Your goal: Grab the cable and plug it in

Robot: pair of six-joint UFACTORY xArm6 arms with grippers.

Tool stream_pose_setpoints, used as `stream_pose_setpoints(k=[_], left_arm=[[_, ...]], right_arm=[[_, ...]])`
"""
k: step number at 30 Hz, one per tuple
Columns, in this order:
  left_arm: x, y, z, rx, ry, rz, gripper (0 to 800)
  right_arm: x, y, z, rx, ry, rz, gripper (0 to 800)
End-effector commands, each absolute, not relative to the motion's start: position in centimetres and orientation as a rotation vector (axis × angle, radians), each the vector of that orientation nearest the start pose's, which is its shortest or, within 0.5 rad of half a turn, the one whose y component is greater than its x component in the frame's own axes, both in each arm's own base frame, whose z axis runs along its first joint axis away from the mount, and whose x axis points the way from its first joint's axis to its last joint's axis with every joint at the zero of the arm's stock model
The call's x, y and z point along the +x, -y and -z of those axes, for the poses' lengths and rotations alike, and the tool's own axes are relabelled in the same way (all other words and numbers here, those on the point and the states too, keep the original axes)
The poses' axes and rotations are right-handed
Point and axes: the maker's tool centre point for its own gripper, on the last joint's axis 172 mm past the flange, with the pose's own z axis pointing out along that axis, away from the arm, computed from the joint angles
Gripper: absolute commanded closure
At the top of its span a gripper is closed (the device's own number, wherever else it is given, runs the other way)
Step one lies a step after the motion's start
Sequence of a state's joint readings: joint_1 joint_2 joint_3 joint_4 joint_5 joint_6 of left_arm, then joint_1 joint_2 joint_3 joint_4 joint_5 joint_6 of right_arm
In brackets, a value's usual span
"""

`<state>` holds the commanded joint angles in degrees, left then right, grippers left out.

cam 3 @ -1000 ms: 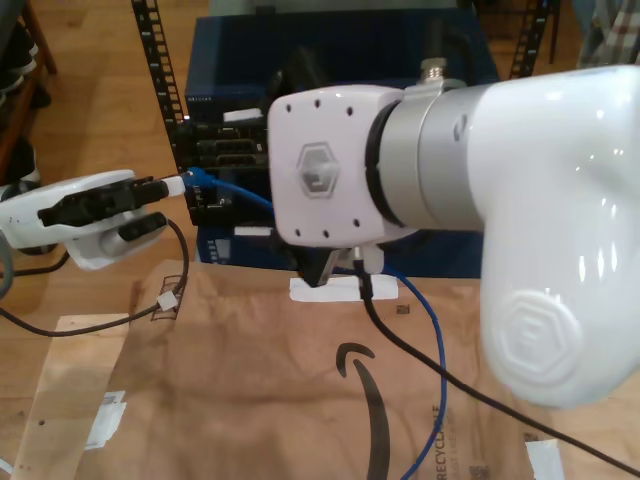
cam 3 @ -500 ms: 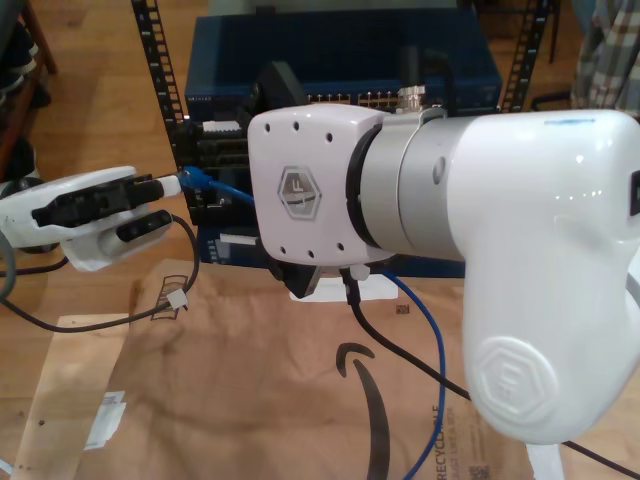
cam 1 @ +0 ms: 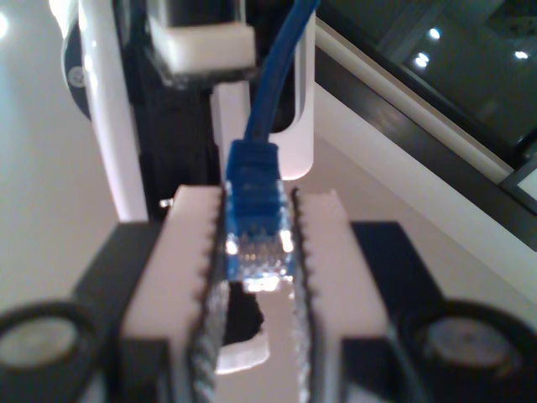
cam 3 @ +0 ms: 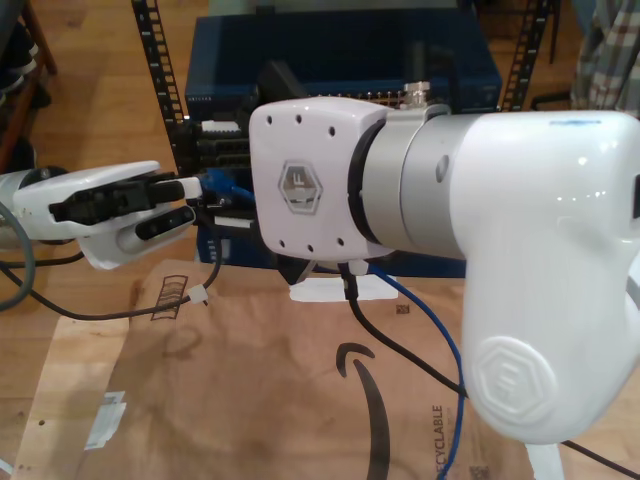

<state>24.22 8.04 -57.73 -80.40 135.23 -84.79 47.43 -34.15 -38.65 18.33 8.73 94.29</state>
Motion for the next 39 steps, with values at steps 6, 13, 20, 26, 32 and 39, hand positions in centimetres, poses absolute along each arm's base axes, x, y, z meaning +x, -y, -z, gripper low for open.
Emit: stream_pose_setpoints(k=[6, 13, 20, 26, 32, 39], left_arm=[[34.71, 10.68, -43.79, 0.932, -1.169, 2.053, 785], [34.74, 10.62, -43.89, 0.935, -1.171, 2.05, 785], [34.44, 10.62, -44.21, 0.945, -1.162, 2.052, 784], [34.44, 10.62, -44.21, 0.945, -1.162, 2.052, 784], [34.43, 10.62, -44.28, 0.947, -1.163, 2.051, 784], [34.36, 10.59, -44.39, 0.947, -1.16, 2.057, 584]], right_arm=[[35.22, -36.76, -45.15, -1.725, -1.059, 0.177, 298], [35.13, -36.67, -45.1, -1.724, -1.061, 0.176, 351], [35.18, -36.68, -45.05, -1.721, -1.065, 0.173, 407], [35.18, -36.67, -45.05, -1.721, -1.066, 0.172, 438], [35.2, -36.66, -45.09, -1.718, -1.068, 0.171, 512], [35.69, -36.31, -45.64, -1.665, -1.067, 0.19, 742]])
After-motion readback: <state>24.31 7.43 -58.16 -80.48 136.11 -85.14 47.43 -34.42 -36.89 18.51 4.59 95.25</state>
